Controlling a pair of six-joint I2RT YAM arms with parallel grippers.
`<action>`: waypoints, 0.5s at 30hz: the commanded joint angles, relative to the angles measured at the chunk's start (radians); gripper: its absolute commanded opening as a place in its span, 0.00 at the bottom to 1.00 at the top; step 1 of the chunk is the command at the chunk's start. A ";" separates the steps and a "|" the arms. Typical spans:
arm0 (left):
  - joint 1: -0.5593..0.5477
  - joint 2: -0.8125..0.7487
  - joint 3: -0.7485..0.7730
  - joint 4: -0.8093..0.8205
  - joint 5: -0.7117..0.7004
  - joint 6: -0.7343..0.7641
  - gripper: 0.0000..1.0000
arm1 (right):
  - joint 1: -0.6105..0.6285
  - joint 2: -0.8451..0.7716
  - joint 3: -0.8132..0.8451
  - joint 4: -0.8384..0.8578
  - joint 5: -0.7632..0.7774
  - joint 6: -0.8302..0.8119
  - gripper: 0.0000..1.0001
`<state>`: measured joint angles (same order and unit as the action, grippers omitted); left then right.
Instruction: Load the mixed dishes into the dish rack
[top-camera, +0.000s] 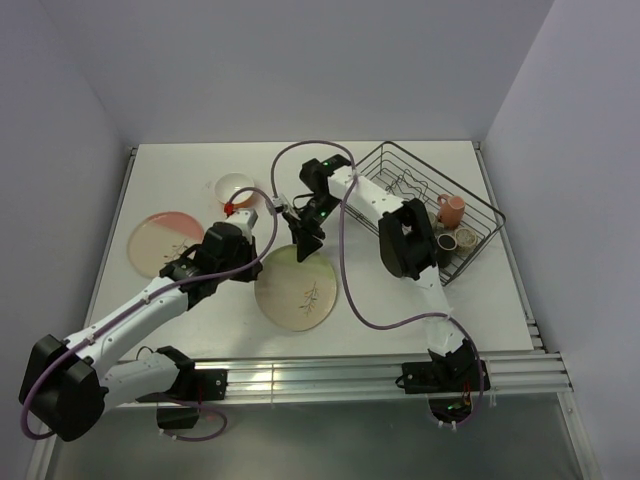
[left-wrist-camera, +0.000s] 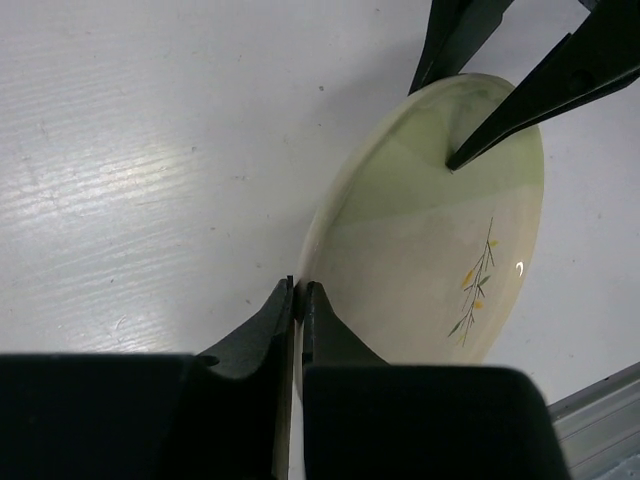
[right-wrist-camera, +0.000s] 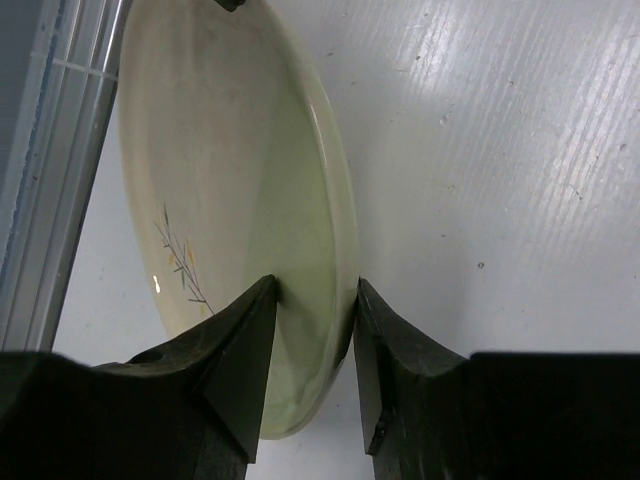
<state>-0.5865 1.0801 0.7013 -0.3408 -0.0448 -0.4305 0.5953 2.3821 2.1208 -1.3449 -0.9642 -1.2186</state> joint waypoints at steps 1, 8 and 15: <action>-0.001 0.004 0.015 0.148 0.000 -0.011 0.09 | 0.000 -0.095 -0.021 -0.069 -0.053 0.001 0.02; -0.001 0.018 0.003 0.177 0.010 -0.017 0.25 | -0.029 -0.101 -0.027 -0.096 -0.097 0.013 0.00; -0.001 0.011 0.001 0.203 0.019 -0.027 0.45 | -0.055 -0.144 -0.087 -0.091 -0.131 0.031 0.00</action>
<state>-0.5861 1.1015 0.6994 -0.2089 -0.0441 -0.4469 0.5529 2.3249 2.0430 -1.3552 -1.0405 -1.1763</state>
